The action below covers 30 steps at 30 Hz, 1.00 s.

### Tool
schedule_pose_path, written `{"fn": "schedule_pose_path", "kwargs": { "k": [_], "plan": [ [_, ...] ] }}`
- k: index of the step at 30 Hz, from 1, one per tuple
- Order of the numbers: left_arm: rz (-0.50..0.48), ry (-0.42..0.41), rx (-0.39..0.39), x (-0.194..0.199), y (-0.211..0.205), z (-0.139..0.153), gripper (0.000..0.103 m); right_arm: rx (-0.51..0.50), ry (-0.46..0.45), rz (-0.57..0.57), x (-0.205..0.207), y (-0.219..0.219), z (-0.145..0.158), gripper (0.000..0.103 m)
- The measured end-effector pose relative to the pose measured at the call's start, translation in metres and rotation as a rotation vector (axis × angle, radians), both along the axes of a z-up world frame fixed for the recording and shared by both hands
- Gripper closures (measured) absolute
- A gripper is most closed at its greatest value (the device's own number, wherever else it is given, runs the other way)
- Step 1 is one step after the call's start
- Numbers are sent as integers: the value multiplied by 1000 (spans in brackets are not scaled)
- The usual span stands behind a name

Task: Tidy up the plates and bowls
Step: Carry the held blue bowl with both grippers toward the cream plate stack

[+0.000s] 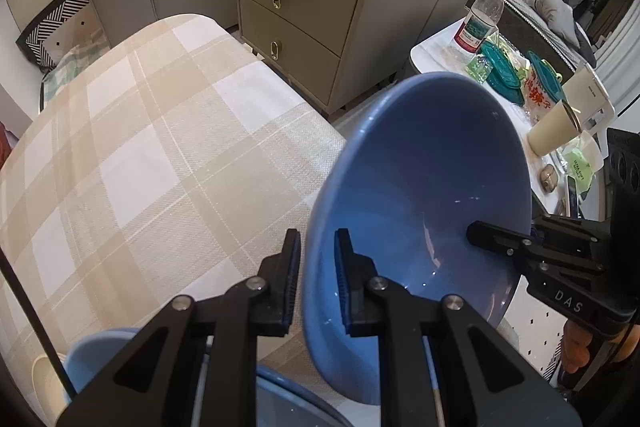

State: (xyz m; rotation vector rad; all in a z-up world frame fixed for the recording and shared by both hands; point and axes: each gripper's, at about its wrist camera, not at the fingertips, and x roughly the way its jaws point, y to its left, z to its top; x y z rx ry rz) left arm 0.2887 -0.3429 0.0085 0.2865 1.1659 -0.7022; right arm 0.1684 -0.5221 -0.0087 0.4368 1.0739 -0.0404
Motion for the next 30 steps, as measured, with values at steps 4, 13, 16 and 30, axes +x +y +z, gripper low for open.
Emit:
{"fn": "schedule_pose_path", "kwargs": {
  "k": [4,13,16,30],
  "plan": [
    [-1,-20,25,-2,1,-2,86,12,7,-6,-2,-2,-3,93],
    [5,-15,6,-4,6,0,86,27,5,-10,-2,-2,0,93],
    [6,-10,-2,-3,7,1,86,24,-2,-12,0,-3,3,93],
    [4,-2,-15,-3,8,1,88,34,20,-39,9,-6,8,93]
  ]
}}
